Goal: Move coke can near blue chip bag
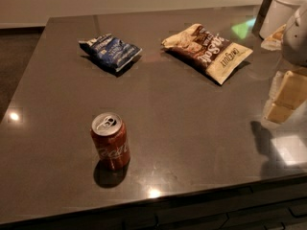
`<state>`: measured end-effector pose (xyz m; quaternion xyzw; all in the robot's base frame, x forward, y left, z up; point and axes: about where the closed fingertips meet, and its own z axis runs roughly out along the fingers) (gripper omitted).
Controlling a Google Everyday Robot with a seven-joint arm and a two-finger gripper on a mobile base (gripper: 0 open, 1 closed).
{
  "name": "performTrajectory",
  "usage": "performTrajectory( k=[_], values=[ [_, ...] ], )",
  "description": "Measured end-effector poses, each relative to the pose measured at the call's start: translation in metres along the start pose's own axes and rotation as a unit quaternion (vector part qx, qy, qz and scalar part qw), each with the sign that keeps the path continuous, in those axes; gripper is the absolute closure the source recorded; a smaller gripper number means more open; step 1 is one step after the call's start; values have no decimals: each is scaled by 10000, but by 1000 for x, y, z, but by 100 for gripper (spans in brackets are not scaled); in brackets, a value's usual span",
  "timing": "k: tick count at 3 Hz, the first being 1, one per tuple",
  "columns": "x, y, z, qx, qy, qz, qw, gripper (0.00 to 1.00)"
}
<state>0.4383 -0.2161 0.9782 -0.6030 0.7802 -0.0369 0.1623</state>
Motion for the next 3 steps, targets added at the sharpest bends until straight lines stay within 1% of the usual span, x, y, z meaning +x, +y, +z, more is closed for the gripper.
performTrajectory(
  k=[1,2,3],
  values=[
    [0,0,0,1,0,0,10000,0],
    [-13,-4,3,-10,-168,-16,9999,0],
    [-49,-7,19,-88,-586,-208,9980,0]
  ],
)
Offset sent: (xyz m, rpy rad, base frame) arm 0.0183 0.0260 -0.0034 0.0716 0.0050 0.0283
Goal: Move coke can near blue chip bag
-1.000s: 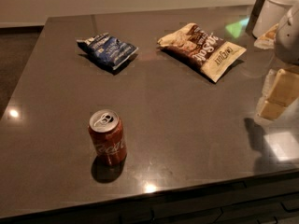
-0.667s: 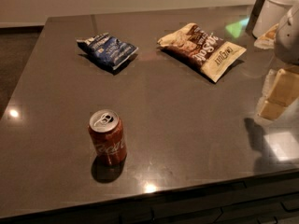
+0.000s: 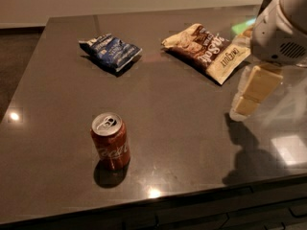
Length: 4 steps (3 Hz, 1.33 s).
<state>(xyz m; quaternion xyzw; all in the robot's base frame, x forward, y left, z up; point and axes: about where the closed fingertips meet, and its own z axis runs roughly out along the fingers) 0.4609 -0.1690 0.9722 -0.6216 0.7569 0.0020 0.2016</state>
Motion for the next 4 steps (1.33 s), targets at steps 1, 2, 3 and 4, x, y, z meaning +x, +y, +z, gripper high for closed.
performTrajectory(
  k=[1,2,3,4],
  values=[
    [-41,11,22,-355,-515,-282,9976,0],
    [-81,35,39,-744,-1024,-598,9901,0],
    [-114,63,53,-1088,-1474,-835,9795,0],
    [-138,86,64,-1291,-1775,-1003,9704,0]
  ],
)
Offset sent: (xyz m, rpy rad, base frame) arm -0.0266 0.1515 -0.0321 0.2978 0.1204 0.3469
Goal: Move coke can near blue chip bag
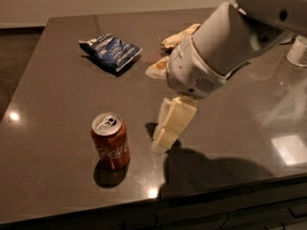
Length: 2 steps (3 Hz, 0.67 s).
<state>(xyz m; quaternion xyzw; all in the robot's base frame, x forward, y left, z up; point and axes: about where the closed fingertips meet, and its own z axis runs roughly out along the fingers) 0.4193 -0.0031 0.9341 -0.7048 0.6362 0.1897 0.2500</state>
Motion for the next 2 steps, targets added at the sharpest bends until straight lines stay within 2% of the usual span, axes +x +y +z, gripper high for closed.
performTrajectory(
  k=[2],
  values=[
    [-35,25,47,-22,-358,-299,9989,0]
  ],
)
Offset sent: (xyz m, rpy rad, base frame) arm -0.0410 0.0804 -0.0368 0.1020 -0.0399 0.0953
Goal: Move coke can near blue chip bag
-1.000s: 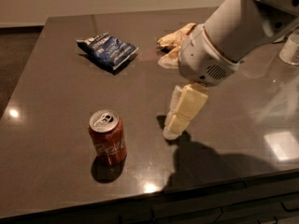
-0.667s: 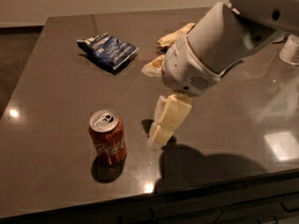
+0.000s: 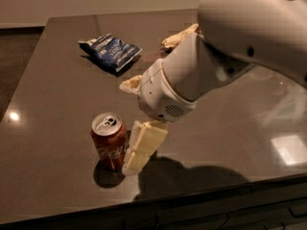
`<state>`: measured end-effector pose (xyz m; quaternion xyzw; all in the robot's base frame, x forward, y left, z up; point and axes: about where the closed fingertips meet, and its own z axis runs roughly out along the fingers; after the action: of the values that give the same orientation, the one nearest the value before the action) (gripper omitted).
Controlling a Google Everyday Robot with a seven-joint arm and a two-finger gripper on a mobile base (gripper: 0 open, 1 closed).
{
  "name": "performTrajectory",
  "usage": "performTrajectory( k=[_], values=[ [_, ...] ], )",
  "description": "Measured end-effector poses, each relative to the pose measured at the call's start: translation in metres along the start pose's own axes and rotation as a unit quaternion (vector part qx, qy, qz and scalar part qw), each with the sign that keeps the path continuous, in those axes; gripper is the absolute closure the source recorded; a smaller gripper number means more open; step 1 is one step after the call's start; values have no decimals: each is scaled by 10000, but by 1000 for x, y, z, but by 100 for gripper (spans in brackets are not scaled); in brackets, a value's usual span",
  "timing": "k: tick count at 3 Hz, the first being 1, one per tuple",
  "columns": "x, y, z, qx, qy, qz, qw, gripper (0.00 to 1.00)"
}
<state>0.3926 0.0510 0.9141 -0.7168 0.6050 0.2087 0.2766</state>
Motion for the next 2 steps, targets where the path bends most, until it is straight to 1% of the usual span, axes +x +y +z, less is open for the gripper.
performTrajectory(
  k=[1,2],
  values=[
    [-9,7,17,-25,-52,-138,9999,0],
    [-13,10,26,-81,-68,-209,9997,18]
  ],
)
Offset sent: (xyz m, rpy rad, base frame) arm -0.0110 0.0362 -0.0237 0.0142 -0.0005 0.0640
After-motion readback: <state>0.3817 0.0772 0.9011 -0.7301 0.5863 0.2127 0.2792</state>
